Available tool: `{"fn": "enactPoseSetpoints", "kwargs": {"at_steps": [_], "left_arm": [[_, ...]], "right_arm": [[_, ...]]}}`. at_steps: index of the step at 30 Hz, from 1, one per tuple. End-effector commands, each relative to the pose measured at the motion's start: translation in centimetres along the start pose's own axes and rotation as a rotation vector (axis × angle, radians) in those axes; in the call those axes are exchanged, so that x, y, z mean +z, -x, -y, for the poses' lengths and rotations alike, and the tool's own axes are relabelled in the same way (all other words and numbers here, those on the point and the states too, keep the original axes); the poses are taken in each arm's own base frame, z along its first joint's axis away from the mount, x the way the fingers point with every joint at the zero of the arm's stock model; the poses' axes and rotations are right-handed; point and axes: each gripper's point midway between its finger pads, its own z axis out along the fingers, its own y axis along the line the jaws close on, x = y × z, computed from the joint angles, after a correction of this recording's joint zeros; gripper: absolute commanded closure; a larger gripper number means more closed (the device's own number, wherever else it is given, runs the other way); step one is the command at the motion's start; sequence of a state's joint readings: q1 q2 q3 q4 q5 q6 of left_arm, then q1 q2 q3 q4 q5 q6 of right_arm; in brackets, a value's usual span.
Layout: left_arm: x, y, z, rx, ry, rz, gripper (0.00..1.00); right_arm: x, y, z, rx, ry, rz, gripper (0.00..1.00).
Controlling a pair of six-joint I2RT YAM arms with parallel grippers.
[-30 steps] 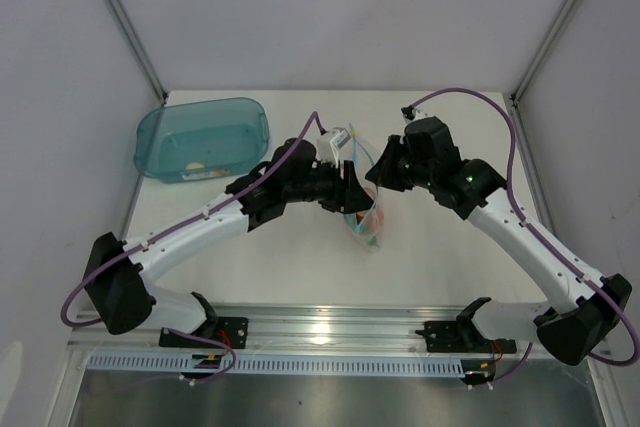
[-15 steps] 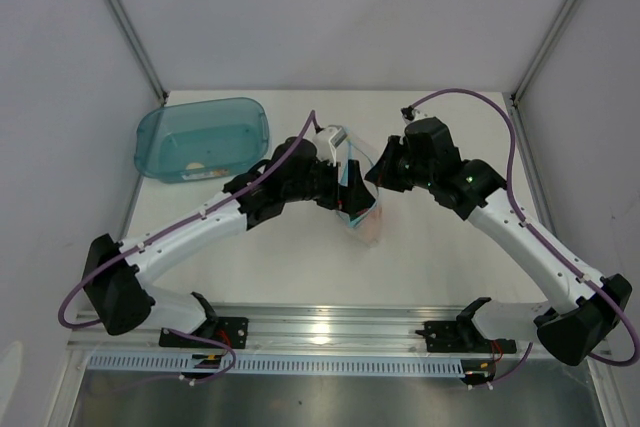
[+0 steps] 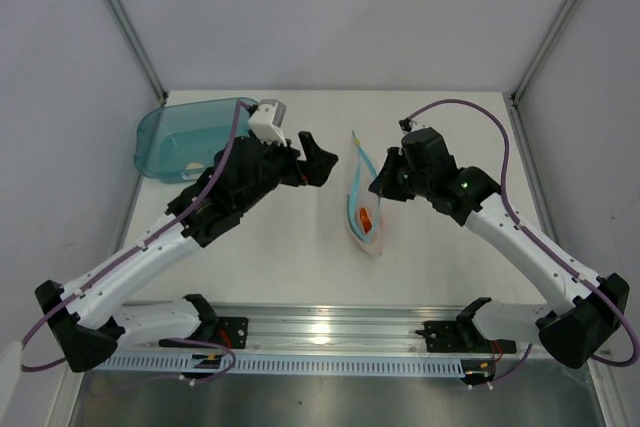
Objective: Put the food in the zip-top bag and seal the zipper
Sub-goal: Pick up the fake food from the bin.
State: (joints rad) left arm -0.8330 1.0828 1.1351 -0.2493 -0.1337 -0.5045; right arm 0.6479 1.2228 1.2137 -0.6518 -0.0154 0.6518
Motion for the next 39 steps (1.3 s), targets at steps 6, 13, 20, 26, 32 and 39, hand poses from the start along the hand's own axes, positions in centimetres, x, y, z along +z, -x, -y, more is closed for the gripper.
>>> {"fn": "enactPoseSetpoints", "kwargs": {"at_steps": [6,13,20,26,32,39], "left_arm": [[0.6,3.1,-11.2,-0.033,0.460,0.055,0.01],[1.7,2.6,-19.9,-0.306,0.609,0.046,0.01],[2.1,3.5,-27.1,-0.407,0.810,0.071,0.00],[2.3,4.0,-33.1,-0.556,0.919,0.124,0.01],[2.5,5.4,-38.0,-0.719,1.059,0.092,0.00],[1.5,4.5,-42.4,-0.817,1.224,0.060,0.01]], "right_arm": [[0.1,0.7,0.8,-0.051,-0.028,0.047,1.00],[0.4,0.7,1.0,-0.073,-0.028,0.041,1.00],[0.7,0.6,1.4,-0.081,-0.028,0.031,1.00],[0.3,0.7,0.8,-0.088,0.009,0.024,1.00],[0.7,0.6,1.4,-0.101,-0.002,0.015,1.00],[1.7,0.4,1.6,-0.104,0.009,-0.009,1.00]]}}
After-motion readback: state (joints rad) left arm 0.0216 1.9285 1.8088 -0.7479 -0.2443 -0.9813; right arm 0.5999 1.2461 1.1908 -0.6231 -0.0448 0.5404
